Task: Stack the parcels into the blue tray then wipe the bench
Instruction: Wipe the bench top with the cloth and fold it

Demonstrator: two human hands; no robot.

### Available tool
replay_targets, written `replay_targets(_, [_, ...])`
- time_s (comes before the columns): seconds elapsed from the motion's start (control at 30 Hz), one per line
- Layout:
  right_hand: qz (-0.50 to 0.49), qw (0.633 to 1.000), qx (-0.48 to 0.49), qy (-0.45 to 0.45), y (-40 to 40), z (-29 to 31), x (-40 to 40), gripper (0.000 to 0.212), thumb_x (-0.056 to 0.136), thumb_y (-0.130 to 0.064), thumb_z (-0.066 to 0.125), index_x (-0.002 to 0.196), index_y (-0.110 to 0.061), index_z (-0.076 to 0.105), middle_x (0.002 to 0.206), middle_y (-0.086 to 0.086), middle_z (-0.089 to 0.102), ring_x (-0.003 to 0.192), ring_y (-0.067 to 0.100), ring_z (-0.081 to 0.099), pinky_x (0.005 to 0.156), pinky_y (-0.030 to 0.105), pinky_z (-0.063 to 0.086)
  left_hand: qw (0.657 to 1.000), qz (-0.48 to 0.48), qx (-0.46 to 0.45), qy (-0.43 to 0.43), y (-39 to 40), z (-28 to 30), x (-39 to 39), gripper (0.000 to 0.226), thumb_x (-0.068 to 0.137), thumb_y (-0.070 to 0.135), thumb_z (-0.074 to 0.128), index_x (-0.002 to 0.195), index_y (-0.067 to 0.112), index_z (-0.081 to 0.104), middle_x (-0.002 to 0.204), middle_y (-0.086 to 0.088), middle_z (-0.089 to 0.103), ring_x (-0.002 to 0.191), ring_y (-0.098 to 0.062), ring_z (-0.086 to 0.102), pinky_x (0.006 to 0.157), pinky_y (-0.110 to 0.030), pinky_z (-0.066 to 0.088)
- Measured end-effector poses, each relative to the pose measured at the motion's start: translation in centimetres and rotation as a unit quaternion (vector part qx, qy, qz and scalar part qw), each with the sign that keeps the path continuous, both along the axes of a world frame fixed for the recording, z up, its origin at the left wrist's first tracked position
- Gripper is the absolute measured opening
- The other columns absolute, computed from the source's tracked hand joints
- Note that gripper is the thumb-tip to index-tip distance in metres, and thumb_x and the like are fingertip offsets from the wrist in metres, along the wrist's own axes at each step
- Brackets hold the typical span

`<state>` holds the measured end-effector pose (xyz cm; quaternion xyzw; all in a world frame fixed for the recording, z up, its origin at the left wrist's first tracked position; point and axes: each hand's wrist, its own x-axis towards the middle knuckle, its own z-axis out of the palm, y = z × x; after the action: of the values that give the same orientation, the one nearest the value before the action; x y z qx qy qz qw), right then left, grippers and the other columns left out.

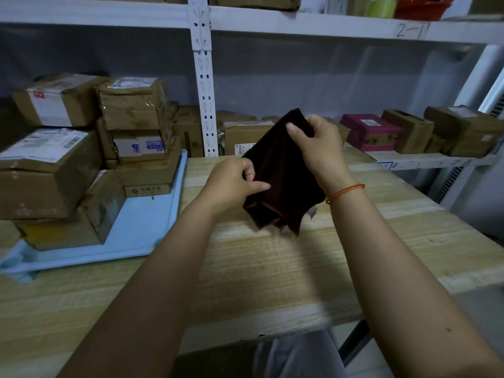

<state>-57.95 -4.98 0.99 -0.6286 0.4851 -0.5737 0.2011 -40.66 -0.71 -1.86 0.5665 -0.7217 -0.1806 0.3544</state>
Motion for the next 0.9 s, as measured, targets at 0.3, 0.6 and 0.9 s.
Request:
replay_targets(0.3, [0.070,0.994,0.058,-0.056,0.1,-0.2,-1.8,0.038,0.089,-0.032,0.068,0.096,0.005,0.064,0.090,0.011,0.067,0.085,0.025,0.066,0.082,0.051,0.055,0.965,0.019,-0.014,0.262,-1.1,1.8,2.4,0.021,0.095,0.011,0.058,0.083,0.024,0.048,0.078,0.002,0.058,0.070,-0.011,0.056,0.063,-0.022,0.044])
replay_targets(0.6, [0.307,0.918,0.205,-0.144,0.4,-1.1,-2.4,0.019,0.094,-0.016,0.058,0.109,-0.009,0.065,0.103,0.005,0.073,0.100,0.018,0.069,0.090,0.030,0.055,0.952,0.053,-0.065,0.296,-1.0,3.1,2.0,0.012,0.094,0.005,0.058,0.099,0.016,0.061,0.095,0.003,0.067,0.087,-0.005,0.062,0.076,-0.016,0.048])
replay_targets(0.9, [0.238,0.911,0.308,-0.139,0.2,-2.7,-0.1,0.034,0.089,-0.026,0.069,0.120,-0.010,0.066,0.116,0.008,0.071,0.111,0.025,0.065,0.102,0.047,0.048,0.948,0.161,-0.071,0.265,-1.6,3.7,2.3,0.006,0.089,0.013,0.066,0.093,0.016,0.067,0.099,0.000,0.069,0.094,-0.014,0.064,0.083,-0.027,0.052])
